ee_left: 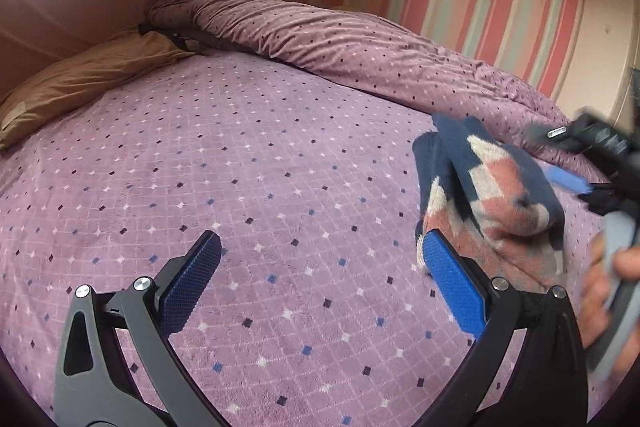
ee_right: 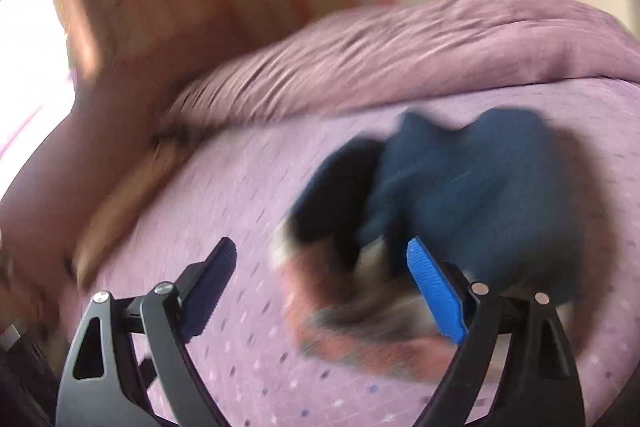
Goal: Fold small clothes
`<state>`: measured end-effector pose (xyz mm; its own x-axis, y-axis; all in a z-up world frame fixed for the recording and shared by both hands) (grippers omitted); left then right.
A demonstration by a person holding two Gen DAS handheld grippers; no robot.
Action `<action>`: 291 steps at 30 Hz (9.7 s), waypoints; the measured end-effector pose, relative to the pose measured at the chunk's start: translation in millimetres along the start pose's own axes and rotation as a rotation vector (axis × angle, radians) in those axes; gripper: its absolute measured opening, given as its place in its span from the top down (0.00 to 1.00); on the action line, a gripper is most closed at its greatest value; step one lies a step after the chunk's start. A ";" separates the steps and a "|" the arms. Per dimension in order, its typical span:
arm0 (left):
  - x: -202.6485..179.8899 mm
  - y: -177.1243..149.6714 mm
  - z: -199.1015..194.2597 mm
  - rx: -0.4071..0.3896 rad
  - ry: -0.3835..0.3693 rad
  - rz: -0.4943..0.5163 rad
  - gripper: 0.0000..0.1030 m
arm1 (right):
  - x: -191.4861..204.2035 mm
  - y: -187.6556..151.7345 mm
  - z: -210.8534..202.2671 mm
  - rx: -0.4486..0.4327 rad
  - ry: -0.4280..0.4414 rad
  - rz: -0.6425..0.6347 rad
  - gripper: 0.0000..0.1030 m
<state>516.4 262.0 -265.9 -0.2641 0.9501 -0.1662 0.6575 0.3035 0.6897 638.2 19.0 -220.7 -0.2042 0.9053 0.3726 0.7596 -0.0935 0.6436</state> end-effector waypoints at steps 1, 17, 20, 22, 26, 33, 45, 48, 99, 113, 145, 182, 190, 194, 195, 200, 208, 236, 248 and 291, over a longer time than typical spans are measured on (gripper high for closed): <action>-0.2 1.0 0.1 0.000 -0.001 0.002 0.03 | -12.9 9.1 -8.6 -0.022 -0.017 0.018 0.12; -28.7 -3.1 8.8 0.029 -0.035 0.088 0.03 | -42.7 -27.3 77.1 0.180 -0.438 -0.273 0.10; -22.5 -2.8 10.6 0.029 -0.035 0.073 0.03 | -29.0 -23.8 88.3 0.176 -0.372 -0.260 0.11; -19.0 -2.3 12.1 0.027 -0.034 0.064 0.03 | -22.3 -27.5 99.8 0.188 -0.348 -0.258 0.12; -12.3 -3.2 17.2 0.040 -0.032 0.041 0.03 | -2.9 -40.4 112.0 0.187 -0.264 -0.258 0.12; -14.2 -5.7 23.5 0.061 -0.034 0.046 0.03 | 9.3 -40.2 102.1 0.164 -0.249 -0.237 0.13; -64.2 -3.9 -8.9 0.090 -0.079 0.113 0.03 | -59.7 -13.8 -72.5 0.082 -0.407 -0.245 0.06; -82.4 2.4 -31.7 0.111 -0.117 0.112 0.03 | -69.9 -24.3 -109.0 0.102 -0.398 -0.182 0.02; -122.8 37.2 193.9 0.489 -0.407 -0.117 0.03 | -151.1 -20.2 -56.4 0.181 -0.439 -0.139 0.02; -158.6 25.2 211.6 0.565 -0.533 -0.171 0.59 | -221.1 -16.5 14.8 0.314 -0.035 0.380 0.02; -271.5 1.2 138.2 0.486 -0.555 0.063 0.71 | -198.8 34.7 -24.8 0.228 -0.097 0.159 0.47; -562.3 -263.1 -35.5 0.314 -0.132 0.403 0.17 | -577.4 -113.4 -387.4 0.216 -0.466 0.174 0.14; -527.1 -231.5 -122.5 0.172 -0.022 0.372 0.13 | -502.3 -126.5 -472.9 0.169 -0.508 -0.028 0.05; -515.5 -228.5 -177.0 0.122 -0.042 0.368 0.05 | -470.1 -149.1 -510.4 0.143 -0.513 -0.061 0.04; -519.5 -226.7 -181.4 0.114 -0.045 0.375 0.04 | -462.9 -155.9 -518.7 0.137 -0.518 -0.063 0.04; -497.5 -250.3 -244.7 0.099 -0.065 0.396 0.03 | -434.9 -193.9 -556.4 0.135 -0.521 -0.039 0.02; -473.8 -290.4 -311.5 0.114 -0.106 0.387 0.03 | -411.7 -235.6 -604.6 0.118 -0.545 -0.045 0.02; -467.3 -342.4 -431.0 0.057 -0.202 0.367 0.03 | -393.6 -283.3 -717.8 0.015 -0.550 -0.050 0.02; -468.1 -344.5 -440.3 0.048 -0.198 0.389 0.03 | -391.6 -288.3 -727.6 0.008 -0.554 -0.061 0.02; -472.0 -337.6 -440.1 0.032 -0.205 0.359 0.03 | -387.5 -290.1 -716.1 0.025 -0.552 -0.075 0.02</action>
<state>108.5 -320.9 -110.0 0.1300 0.9898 -0.0586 0.7048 -0.0507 0.7076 54.8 -601.4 -73.0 0.0900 0.9924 -0.0833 0.7713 -0.0165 0.6363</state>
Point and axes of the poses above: each gripper's, at about its wrist camera, not at the fingertips, and z roughly the way its jaws point, x to its left, y to its top, the point moved 10 cm from there along z, roughly the way its jaws point, and after that the axes turned 9 degrees about x, right-handed, at the moved point
